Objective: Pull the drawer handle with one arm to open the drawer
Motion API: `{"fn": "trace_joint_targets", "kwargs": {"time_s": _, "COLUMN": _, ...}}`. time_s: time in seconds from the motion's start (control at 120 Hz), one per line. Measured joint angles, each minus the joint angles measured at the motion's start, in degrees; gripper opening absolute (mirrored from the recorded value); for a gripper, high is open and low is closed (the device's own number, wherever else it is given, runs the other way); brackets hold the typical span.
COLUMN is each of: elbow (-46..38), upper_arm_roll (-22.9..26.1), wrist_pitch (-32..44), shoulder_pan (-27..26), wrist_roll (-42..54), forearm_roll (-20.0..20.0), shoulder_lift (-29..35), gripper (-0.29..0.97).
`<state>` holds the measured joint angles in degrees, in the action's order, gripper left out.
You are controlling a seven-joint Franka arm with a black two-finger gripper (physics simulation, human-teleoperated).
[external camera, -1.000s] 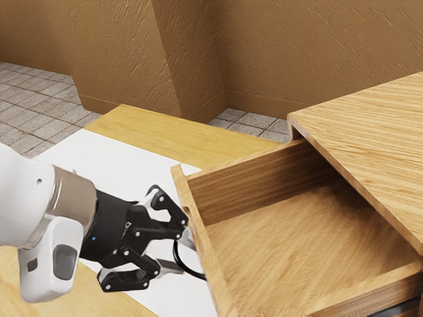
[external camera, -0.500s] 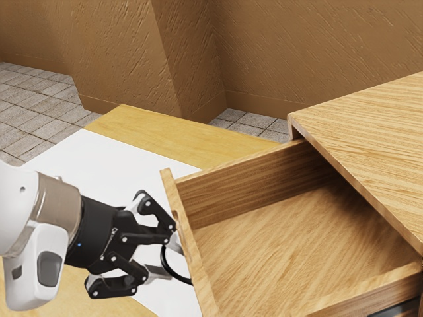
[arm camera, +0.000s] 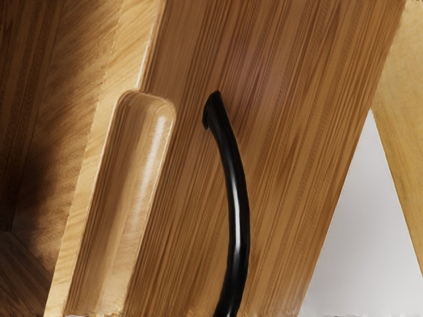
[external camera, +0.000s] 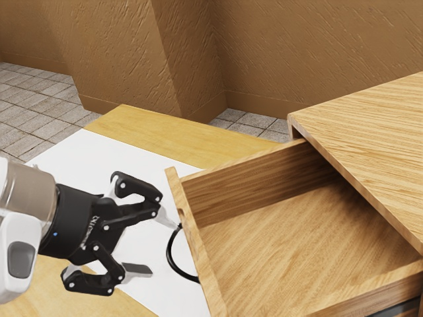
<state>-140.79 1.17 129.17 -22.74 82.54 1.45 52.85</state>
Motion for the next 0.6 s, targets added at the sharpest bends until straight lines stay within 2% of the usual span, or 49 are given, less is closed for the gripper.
{"fn": "trace_joint_targets", "kwargs": {"time_s": 0.083, "elbow": -0.15, "upper_arm_roll": -0.44, "wrist_pitch": -0.99, "shoulder_pan": 0.78, "wrist_roll": -1.26, "forearm_roll": 0.01, "shoulder_lift": -0.50, "gripper": 0.54}}
{"fn": "trace_joint_targets", "kwargs": {"time_s": 0.15, "elbow": 1.01, "upper_arm_roll": -0.92, "wrist_pitch": -5.41, "shoulder_pan": 4.08, "wrist_roll": -6.40, "forearm_roll": -0.27, "shoulder_lift": -3.21, "gripper": 0.59}}
{"fn": "trace_joint_targets", "kwargs": {"time_s": 0.233, "elbow": 8.54, "upper_arm_roll": -2.22, "wrist_pitch": -15.96, "shoulder_pan": 7.16, "wrist_roll": -16.35, "forearm_roll": -1.22, "shoulder_lift": -8.05, "gripper": 0.62}}
{"fn": "trace_joint_targets", "kwargs": {"time_s": 0.35, "elbow": 19.82, "upper_arm_roll": -2.48, "wrist_pitch": -31.58, "shoulder_pan": 8.48, "wrist_roll": -31.04, "forearm_roll": -3.87, "shoulder_lift": -9.35, "gripper": 0.65}}
{"fn": "trace_joint_targets", "kwargs": {"time_s": 0.492, "elbow": 25.19, "upper_arm_roll": -2.71, "wrist_pitch": -43.48, "shoulder_pan": 8.68, "wrist_roll": -46.42, "forearm_roll": -6.30, "shoulder_lift": -10.51, "gripper": 0.67}}
{"fn": "trace_joint_targets", "kwargs": {"time_s": 0.6, "elbow": 30.69, "upper_arm_roll": -2.58, "wrist_pitch": -48.30, "shoulder_pan": 6.81, "wrist_roll": -55.89, "forearm_roll": -8.26, "shoulder_lift": -21.15, "gripper": 0.67}}
